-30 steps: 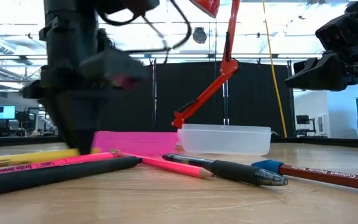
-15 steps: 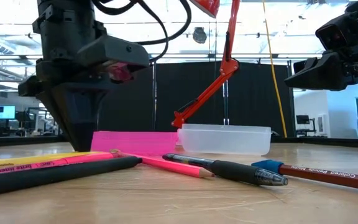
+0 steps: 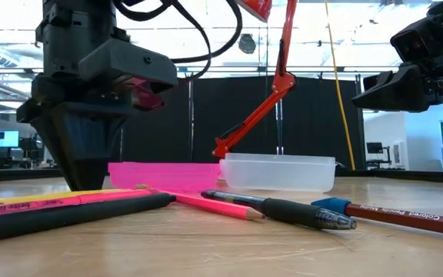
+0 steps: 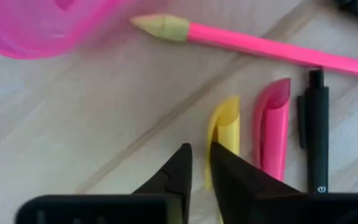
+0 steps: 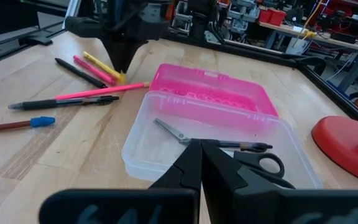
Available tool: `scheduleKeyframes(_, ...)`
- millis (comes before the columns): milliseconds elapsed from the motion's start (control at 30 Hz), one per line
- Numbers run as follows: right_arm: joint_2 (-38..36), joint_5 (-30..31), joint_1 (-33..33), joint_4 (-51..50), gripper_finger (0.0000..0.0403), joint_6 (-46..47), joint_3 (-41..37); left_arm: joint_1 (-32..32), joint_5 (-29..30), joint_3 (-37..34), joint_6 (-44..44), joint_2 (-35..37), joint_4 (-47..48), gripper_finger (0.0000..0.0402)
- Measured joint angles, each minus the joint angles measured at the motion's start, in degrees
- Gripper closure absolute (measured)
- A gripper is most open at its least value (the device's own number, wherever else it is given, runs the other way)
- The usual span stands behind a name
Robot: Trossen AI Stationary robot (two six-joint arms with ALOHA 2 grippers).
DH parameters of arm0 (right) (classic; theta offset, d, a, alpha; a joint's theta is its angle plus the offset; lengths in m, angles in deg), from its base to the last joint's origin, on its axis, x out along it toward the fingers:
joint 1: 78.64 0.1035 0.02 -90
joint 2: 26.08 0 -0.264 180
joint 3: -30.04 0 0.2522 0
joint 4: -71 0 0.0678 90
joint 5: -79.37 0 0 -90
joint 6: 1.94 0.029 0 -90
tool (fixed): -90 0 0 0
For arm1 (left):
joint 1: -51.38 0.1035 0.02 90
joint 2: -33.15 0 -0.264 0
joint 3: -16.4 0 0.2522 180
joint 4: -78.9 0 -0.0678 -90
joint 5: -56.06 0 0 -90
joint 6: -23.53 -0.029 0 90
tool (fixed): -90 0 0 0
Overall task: Pick & place school supplies into a supply box
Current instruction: Put the yellow pen into the pink supply box
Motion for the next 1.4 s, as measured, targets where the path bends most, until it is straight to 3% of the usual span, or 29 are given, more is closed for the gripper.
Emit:
scheduleKeyframes(133, 0.0, 0.0, 0.0, 0.0, 0.0403, 0.0, 0.0, -0.5, 0.2, 0.0, -1.6, -1.8, -2.9, 0.0389)
scheduleKeyframes(333, 0.0, 0.0, 0.0, 0.0, 0.0403, 0.0, 0.0, -1.0, 2.9, 1.5, -0.6, -1.7, -0.7, 0.0397)
scheduleKeyframes(733, 0.0, 0.0, 0.0, 0.5, 0.0403, 1.3, 0.0, -1.9, 12.7, 20.1, -1.3, -2.2, 22.8, 0.0400)
scheduleKeyframes(967, 0.0, 0.0, 0.0, 0.5, 0.0403, 1.3, 0.0, 1.2, 16.6, 27.7, -5.6, -2.1, 25.8, 0.0401)
scheduleKeyframes(1200, 0.0, 0.0, 0.0, 1.1, 0.0403, 1.3, 0.0, 11.5, 21.0, 33.9, -14.7, -2.0, 22.3, 0.0401)
scheduleKeyframes(1400, 0.0, 0.0, 0.0, 1.0, 0.0403, 0.9, 0.0, 22.1, 18.3, 33.2, -23.5, -2.5, 1.9, 0.0401)
